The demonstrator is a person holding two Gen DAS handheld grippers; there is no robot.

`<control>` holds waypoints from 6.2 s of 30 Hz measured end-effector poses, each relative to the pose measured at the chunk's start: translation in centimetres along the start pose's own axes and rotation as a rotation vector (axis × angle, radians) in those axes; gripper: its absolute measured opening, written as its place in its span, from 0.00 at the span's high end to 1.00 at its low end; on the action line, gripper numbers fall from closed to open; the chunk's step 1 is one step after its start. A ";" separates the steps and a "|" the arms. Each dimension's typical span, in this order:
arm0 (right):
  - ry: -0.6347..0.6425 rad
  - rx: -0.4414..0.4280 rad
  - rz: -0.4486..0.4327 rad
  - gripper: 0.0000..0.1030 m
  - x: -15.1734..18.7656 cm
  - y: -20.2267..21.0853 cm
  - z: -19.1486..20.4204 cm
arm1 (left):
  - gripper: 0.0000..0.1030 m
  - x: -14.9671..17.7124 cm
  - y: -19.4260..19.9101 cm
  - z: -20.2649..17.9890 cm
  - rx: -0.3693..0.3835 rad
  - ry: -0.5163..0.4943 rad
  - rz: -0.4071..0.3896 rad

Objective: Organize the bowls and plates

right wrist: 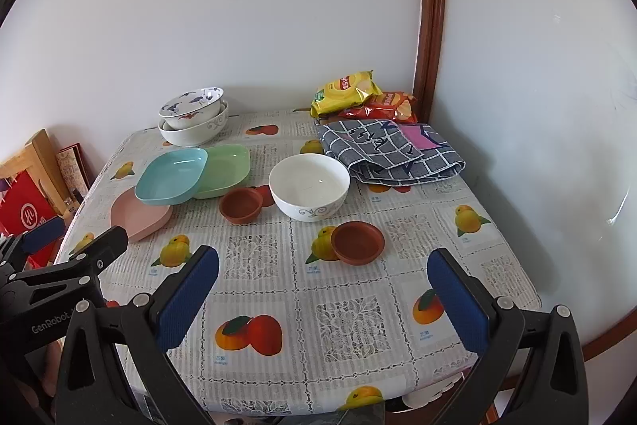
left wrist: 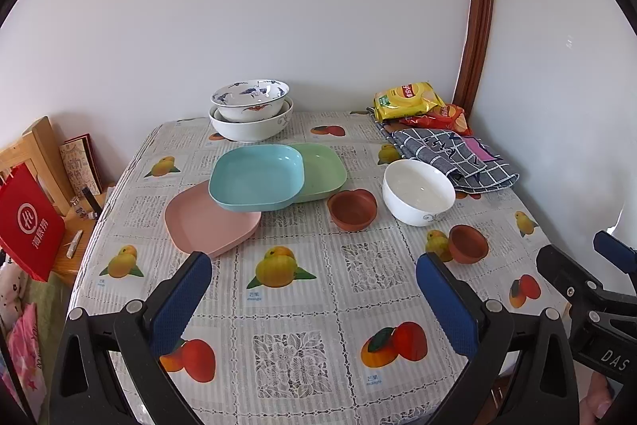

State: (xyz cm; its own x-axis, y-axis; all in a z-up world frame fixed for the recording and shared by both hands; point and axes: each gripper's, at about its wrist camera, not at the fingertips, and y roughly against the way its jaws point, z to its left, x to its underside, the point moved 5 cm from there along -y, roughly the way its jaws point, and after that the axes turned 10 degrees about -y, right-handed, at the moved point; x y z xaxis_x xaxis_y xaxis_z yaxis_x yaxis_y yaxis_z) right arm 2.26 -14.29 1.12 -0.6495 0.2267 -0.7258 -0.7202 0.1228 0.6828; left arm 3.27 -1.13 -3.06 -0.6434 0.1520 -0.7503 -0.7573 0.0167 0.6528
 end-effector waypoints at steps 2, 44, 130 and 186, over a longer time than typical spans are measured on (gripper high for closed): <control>-0.003 -0.002 0.003 0.00 0.0 0.0 0.0 | 0.00 0.0 0.0 -0.1 0.001 0.001 -0.001; -0.007 -0.011 0.006 0.00 0.5 0.0 0.4 | 0.00 0.2 0.2 -0.1 0.023 0.015 -0.008; 0.137 -0.225 0.396 0.87 -2.5 -30.1 20.4 | 0.83 -4.8 -28.9 16.2 0.065 0.161 0.249; 0.207 -0.300 0.335 0.89 1.8 -19.3 22.9 | 0.88 2.0 -17.3 19.3 -0.003 0.296 0.191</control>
State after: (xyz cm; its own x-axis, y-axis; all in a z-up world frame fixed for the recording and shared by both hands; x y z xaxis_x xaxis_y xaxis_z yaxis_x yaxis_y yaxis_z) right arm 20.57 5.88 -11.45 -0.8704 0.0057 -0.4924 -0.4820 -0.2148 0.8494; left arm 17.24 17.97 -13.83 -0.7777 -0.1408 -0.6127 -0.6202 0.0125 0.7844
